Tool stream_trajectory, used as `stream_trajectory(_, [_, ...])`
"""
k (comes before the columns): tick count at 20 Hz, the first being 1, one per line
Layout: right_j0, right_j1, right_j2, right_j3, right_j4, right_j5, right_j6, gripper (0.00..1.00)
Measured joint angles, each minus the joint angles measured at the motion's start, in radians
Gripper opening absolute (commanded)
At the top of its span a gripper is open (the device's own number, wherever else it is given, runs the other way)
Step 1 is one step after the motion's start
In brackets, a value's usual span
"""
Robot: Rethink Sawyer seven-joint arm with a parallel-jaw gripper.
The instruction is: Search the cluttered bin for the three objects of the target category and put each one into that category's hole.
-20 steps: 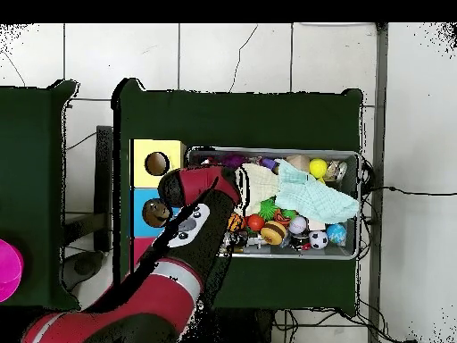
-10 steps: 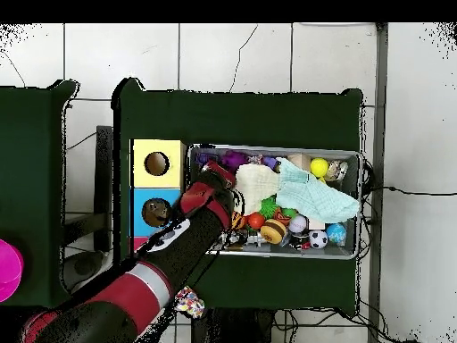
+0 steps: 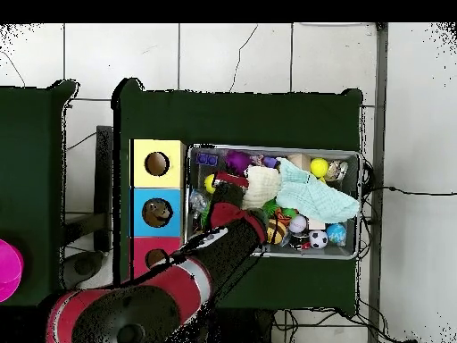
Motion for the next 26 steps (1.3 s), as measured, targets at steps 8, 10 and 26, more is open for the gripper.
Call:
stream_trajectory(8, [0.089,0.153,-0.034,0.05,0.505,-0.208,0.0,0.0])
stream_trajectory(10, [0.134,0.234,-0.052,0.071,0.715,-0.355,-0.001,0.0])
stream_trajectory(26, [0.271,0.468,-0.245,0.039,1.183,-0.475,-0.154,0.0])
